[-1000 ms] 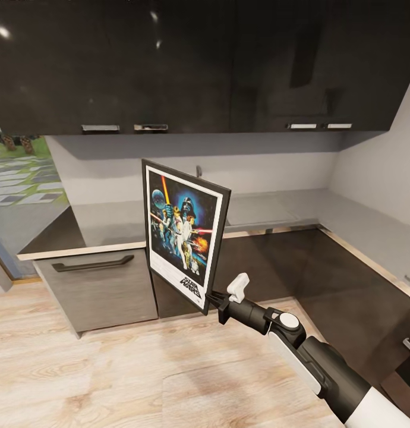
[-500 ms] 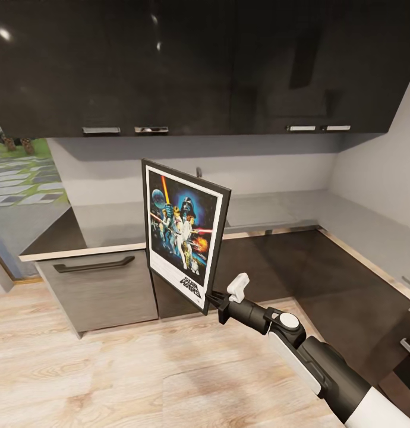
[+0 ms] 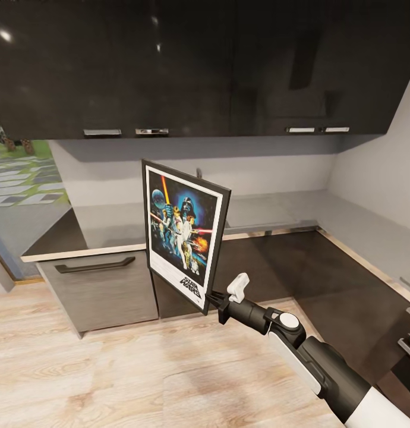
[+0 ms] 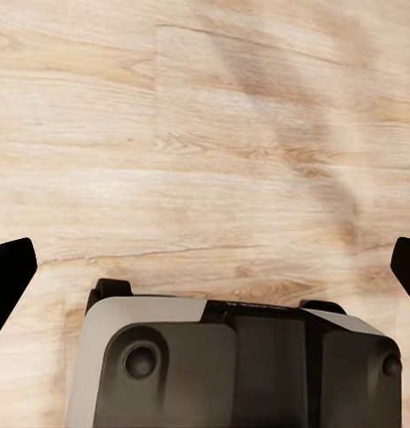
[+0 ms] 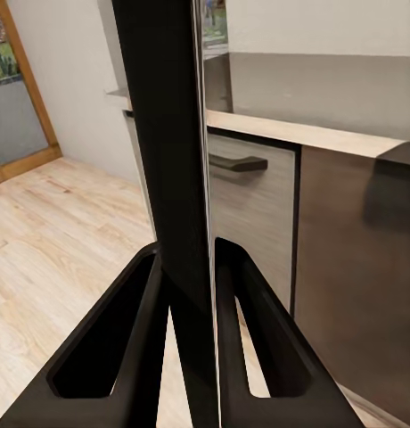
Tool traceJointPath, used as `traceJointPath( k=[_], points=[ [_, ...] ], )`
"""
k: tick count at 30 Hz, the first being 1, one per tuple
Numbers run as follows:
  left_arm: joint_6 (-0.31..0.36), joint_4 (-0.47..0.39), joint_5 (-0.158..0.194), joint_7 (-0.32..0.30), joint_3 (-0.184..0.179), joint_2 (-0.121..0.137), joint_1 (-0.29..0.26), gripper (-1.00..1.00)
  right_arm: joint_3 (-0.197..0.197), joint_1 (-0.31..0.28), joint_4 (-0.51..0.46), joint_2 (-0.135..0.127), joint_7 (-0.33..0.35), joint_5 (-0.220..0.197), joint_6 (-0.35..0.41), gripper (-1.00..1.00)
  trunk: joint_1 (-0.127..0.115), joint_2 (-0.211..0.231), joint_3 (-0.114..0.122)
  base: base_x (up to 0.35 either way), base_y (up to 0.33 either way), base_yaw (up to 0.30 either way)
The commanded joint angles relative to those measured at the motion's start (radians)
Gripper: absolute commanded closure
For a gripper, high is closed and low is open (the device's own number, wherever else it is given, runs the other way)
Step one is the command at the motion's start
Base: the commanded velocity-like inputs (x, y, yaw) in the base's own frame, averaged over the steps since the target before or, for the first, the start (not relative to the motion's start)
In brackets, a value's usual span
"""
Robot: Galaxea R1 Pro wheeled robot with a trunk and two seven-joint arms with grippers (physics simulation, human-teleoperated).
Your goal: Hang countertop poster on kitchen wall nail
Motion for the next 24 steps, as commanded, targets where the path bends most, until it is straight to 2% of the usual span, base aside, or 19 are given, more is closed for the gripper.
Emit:
traceJointPath(
  k=[1, 6, 24],
  points=[
    [0.010, -0.002, 0.010, -0.002, 0.001, 0.000, 0.000, -1.00, 0.001, -0.001, -0.001, -0.001, 0.002, -0.012, 0.007, 1.00, -0.003, 0.005, 0.001, 0.000, 0.000, 0.000],
    [0.010, -0.002, 0.010, -0.002, 0.001, 0.000, 0.000, -1.00, 0.001, -0.001, -0.001, -0.001, 0.002, -0.012, 0.007, 1.00, -0.022, 0.040, 0.017, 0.000, 0.000, 0.000],
    [0.010, -0.002, 0.010, -0.002, 0.001, 0.001, 0.000, -1.00, 0.001, -0.001, 0.000, -0.001, 0.002, -0.012, 0.008, 1.00, -0.022, 0.040, 0.017, 0.000, 0.000, 0.000]
  ],
)
